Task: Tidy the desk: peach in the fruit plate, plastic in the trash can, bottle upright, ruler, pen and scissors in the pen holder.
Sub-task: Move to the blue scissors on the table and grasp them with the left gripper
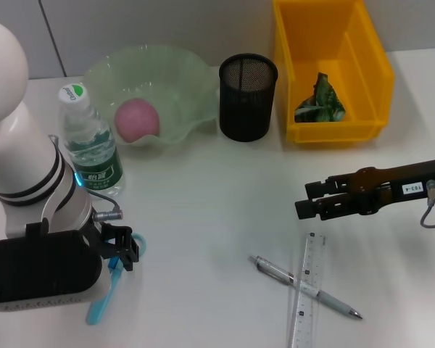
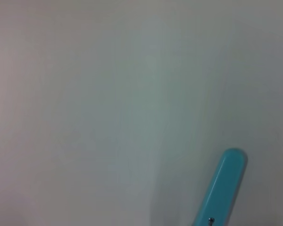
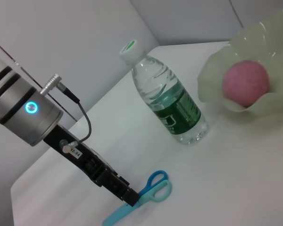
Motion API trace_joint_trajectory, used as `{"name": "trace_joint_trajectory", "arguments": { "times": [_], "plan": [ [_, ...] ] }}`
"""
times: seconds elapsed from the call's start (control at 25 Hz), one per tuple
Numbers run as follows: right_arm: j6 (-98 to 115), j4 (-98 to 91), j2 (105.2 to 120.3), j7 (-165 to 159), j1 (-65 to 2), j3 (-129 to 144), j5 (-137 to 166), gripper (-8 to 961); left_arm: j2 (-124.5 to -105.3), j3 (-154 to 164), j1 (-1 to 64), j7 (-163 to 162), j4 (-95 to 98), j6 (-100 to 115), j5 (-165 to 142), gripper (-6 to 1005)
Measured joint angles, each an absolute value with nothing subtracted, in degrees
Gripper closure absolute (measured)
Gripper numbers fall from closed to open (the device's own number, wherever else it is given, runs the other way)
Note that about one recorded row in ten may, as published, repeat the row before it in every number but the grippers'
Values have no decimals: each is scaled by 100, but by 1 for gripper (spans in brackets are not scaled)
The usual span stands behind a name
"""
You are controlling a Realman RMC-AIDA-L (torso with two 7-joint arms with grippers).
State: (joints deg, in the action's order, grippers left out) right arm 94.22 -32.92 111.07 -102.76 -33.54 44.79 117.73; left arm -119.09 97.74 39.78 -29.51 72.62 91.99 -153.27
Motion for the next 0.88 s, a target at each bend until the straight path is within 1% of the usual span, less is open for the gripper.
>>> {"name": "trace_joint_trajectory", "arguments": {
  "times": [0.12, 0.28, 0.88],
  "plan": [
    [9422, -3294, 11104, -10292, -3360, 4471, 11807, 136, -11909, 9774, 3980, -2944, 7243, 9175, -15327, 347],
    [9422, -3303, 11102, -10296, -3366, 4464, 11824, 136, -11909, 9774, 3981, -2934, 7196, 9142, -15315, 402],
    [9417, -3311, 11082, -10342, -3384, 4456, 11831, 136, -11909, 9764, 4029, -2930, 7011, 9050, -15310, 429]
  ]
}}
